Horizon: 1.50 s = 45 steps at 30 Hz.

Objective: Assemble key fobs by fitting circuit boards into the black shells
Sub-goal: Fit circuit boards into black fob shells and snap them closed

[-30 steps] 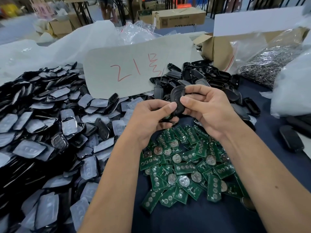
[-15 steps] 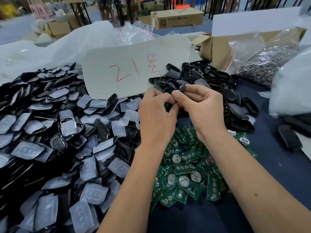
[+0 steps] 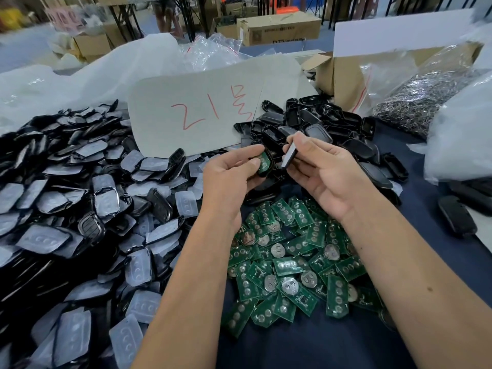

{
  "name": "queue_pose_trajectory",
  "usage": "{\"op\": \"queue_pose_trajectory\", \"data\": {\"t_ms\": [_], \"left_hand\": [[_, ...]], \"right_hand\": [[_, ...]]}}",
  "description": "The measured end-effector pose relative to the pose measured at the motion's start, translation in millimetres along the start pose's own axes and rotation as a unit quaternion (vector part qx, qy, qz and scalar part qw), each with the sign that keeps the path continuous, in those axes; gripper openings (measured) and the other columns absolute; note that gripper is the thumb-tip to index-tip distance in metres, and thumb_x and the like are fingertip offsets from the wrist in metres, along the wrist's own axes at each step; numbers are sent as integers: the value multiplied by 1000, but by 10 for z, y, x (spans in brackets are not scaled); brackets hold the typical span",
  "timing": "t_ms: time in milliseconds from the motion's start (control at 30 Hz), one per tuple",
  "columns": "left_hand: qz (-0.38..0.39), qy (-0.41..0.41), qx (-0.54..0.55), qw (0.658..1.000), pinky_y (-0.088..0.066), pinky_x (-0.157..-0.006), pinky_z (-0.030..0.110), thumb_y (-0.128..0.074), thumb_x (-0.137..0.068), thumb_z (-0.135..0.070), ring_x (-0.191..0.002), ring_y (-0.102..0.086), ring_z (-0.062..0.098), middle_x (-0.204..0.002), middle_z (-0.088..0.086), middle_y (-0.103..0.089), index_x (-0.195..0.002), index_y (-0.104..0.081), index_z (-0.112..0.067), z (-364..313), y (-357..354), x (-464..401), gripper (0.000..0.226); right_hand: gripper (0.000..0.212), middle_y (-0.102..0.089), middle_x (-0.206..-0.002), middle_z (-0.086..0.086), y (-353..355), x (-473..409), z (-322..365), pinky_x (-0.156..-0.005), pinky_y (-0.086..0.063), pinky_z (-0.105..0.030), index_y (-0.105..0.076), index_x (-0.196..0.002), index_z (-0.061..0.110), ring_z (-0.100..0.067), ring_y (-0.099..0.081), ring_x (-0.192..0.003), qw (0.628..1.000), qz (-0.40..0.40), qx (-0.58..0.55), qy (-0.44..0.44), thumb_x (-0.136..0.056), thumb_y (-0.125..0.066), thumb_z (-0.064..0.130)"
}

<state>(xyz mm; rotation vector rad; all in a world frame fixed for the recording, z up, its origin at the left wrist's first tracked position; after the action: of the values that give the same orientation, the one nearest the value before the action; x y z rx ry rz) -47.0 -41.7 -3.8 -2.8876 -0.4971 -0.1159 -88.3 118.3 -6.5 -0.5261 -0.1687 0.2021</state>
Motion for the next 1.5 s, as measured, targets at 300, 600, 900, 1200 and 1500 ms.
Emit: {"op": "queue_pose_trajectory", "data": {"t_ms": [300, 600, 900, 1200, 1500], "left_hand": [[-35, 40, 43, 998, -61, -66, 27, -75, -86, 10, -74, -70, 21, -108, 26, -70, -115, -64, -7, -15, 46, 14, 35], [-23, 17, 13, 1000, -59, -67, 24, -79, -85, 5, -68, -74, 13, -90, 10, -75, -111, -69, -9, 25, 56, -43, 31], [-16, -77, -89, 993, -62, -70, 25, -83, -85, -9, -70, -75, 11, -81, -5, -80, -109, -74, -25, 6, 64, -15, 30], [34, -151, -187, 970, -64, -80, 47, -80, -91, -19, -78, -77, 18, -84, -5, -80, -95, -80, -24, 9, -48, 25, 7], [74, -222, -235, 943, -58, -80, 26, -88, -80, -12, -81, -68, 4, -87, -13, -75, -94, -76, -37, 25, -158, 75, 30]], "right_hand": [[32, -76, -90, -9, -29, 14, -7, -76, -60, -26, -76, -102, 2, -16, -71, -79, 999, 28, 11, 17, -78, -78, 22], [33, -76, -93, -11, -23, 25, 7, -75, -59, -26, -76, -102, 2, -17, -70, -81, 998, 24, 51, 24, -78, -78, 23], [35, -79, -88, -10, -52, 18, -26, -67, -58, -22, -81, -93, 9, -14, -71, -73, 991, -36, 110, 70, -65, -87, 28], [20, -79, -76, -6, -68, 39, -36, -60, -57, -21, -84, -71, 25, -14, -71, -64, 975, -84, 173, 111, -57, -92, 37], [51, -77, -70, -9, 37, 19, -21, -56, -59, -28, -78, -77, 10, -21, -76, -61, 951, -155, 226, 143, -56, -98, 53]]}}
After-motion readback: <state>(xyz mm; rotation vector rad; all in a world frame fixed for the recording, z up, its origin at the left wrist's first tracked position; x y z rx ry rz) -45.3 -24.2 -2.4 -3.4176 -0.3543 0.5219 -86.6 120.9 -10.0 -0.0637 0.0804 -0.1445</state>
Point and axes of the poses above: each hand's wrist, its own x-axis away from the middle knuckle, its own y-axis out of the back of the hand, z = x × y, the point moved 2 cm from there along -x, towards the middle knuckle
